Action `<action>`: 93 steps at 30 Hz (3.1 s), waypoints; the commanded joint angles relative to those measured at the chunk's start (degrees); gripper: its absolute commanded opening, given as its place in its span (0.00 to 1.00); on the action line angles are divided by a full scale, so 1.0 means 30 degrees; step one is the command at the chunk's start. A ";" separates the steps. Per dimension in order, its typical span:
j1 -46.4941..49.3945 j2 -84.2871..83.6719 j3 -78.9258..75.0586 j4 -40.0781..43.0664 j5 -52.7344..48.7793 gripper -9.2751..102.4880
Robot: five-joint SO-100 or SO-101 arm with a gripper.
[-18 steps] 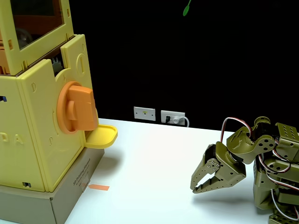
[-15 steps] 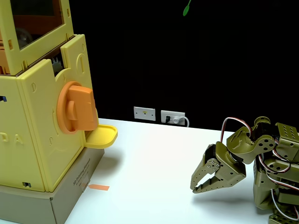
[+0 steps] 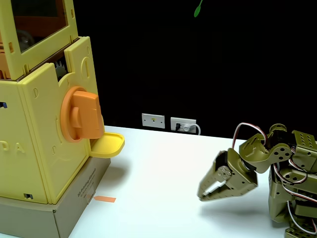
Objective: Turn the button of vending machine.
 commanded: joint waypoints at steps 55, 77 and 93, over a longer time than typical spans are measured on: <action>-0.0410 -2.2441 -0.9551 -2.9590 -2.5020 0.46; 0.1494 -2.8623 -1.5176 -3.1816 -2.4521 0.48; 0.1904 -3.2227 -1.8955 -3.1787 -2.6191 0.37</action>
